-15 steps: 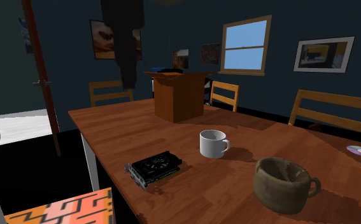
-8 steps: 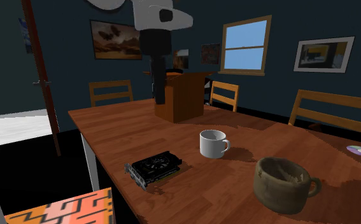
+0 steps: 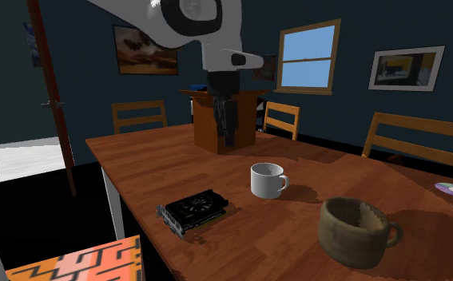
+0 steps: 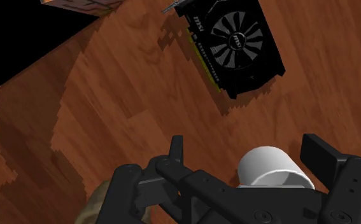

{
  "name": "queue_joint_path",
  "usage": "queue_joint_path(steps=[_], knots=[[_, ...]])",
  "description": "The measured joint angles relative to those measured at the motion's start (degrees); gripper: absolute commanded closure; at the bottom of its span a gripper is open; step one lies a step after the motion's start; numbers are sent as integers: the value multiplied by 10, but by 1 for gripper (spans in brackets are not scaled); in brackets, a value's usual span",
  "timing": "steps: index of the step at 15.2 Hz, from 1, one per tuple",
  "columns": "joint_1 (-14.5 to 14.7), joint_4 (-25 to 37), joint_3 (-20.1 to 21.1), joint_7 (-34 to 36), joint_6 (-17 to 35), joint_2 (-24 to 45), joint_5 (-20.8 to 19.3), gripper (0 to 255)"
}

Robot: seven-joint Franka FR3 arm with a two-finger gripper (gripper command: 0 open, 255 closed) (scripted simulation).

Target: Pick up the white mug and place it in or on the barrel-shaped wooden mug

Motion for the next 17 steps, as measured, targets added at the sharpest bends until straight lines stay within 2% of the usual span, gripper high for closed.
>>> queue_joint_path(steps=[5,11,17], knots=[[8,55,18,31,43,98,-15,0],[25,153,33,74,74,229,-44,0],[48,288,35,105,72,365,-74,0]])
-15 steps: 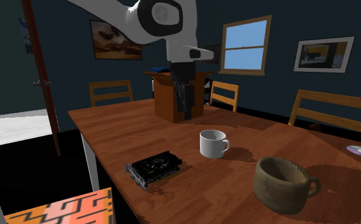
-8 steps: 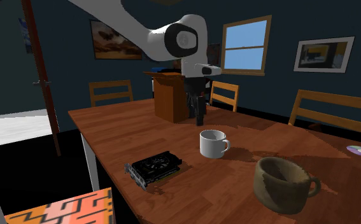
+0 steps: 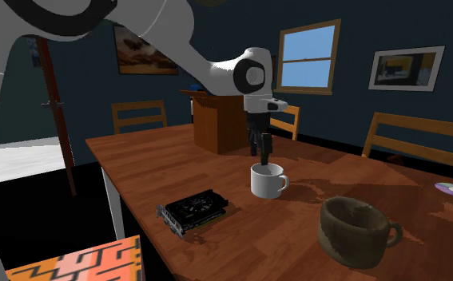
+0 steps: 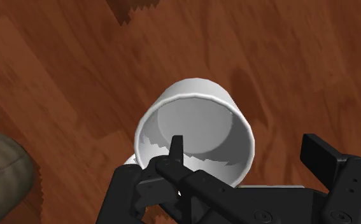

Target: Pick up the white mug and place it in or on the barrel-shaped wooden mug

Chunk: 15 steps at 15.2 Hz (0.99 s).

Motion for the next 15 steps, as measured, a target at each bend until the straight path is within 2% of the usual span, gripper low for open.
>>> queue_joint_path(steps=[2,10,15], knots=[[6,32,-1,6,-1,32,-6,0],[8,26,-5,11,37,64,-13,0],[8,23,-5,10,40,64,-13,0]])
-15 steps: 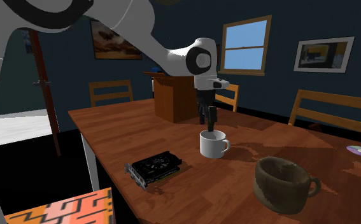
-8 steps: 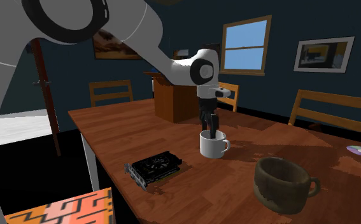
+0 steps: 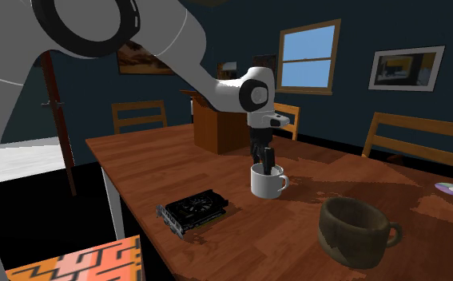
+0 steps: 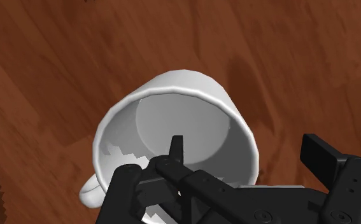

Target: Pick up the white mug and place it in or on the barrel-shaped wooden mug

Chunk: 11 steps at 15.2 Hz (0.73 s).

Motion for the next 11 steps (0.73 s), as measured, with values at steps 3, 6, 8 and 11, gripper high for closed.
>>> queue_joint_path(steps=[3,6,8,11], knots=[[0,0,0,0,0,0,0,255],[0,0,0,0,0,0,0,255],[0,0,0,0,0,0,0,255],[0,0,0,0,0,0,0,255]])
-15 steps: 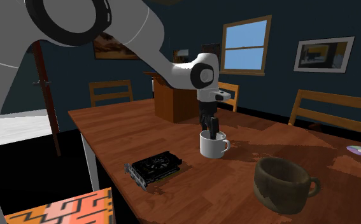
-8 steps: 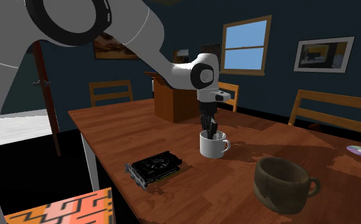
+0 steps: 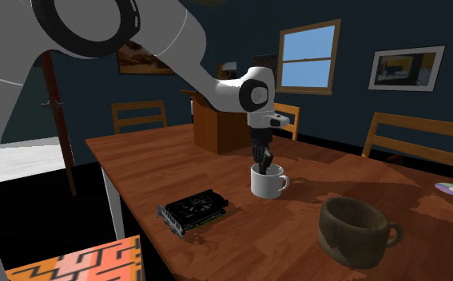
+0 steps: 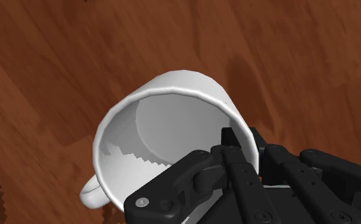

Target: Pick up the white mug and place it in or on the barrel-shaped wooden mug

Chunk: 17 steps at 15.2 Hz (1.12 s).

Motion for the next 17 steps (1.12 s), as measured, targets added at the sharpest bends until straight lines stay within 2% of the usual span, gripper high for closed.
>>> queue_joint_path(steps=[17], knots=[[-1,65,5,-13,-104,-40,12,255]])
